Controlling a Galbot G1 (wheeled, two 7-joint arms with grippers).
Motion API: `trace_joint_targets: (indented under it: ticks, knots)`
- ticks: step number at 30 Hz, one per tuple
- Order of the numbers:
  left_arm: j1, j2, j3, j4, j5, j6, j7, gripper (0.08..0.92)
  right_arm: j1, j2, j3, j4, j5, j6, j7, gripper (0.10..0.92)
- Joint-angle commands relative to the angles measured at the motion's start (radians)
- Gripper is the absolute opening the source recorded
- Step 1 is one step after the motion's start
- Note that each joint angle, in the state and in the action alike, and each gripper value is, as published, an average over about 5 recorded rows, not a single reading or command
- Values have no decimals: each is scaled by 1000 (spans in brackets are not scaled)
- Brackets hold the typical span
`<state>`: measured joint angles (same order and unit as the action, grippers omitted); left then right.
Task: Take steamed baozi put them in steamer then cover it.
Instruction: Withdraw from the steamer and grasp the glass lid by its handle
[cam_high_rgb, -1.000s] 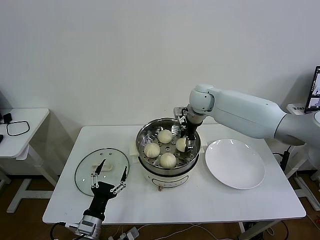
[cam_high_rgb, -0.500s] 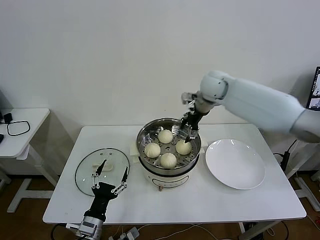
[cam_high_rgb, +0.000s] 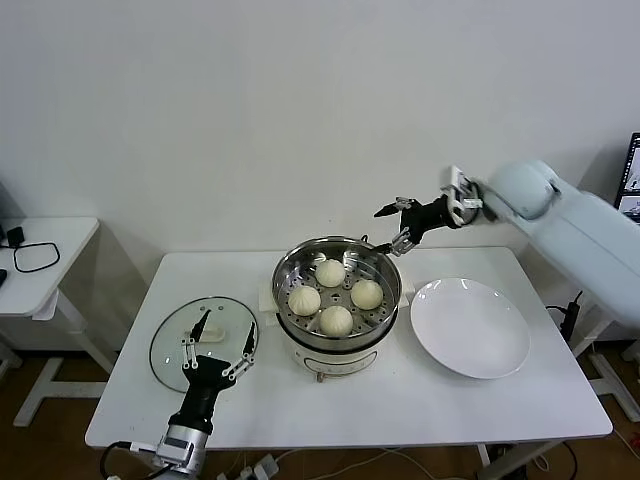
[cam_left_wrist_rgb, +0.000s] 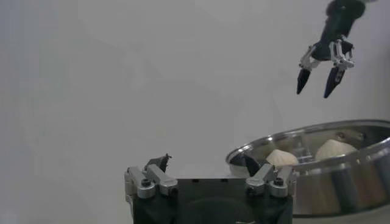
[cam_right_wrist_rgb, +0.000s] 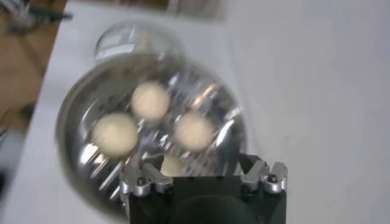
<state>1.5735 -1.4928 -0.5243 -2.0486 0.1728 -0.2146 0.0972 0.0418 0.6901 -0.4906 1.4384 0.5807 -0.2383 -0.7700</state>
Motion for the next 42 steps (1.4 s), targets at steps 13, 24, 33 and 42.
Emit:
trace_joint_targets:
  ticks: [13, 24, 33, 42]
  knots:
    - [-54, 22, 31, 30, -23, -2, -35, 823, -1356, 277, 1024, 511, -61, 421, 893, 823]
    - [-50, 28, 15, 50, -15, -29, -56, 823, -1579, 507, 988, 524, -271, 674, 936, 823]
    - [-50, 70, -43, 191, 359, -160, -135, 823, -1614, 549, 993, 529, -275, 686, 940, 823]
    - [-95, 111, -189, 471, 1008, -293, -363, 823, -1600, 569, 978, 495, -268, 673, 934, 823]
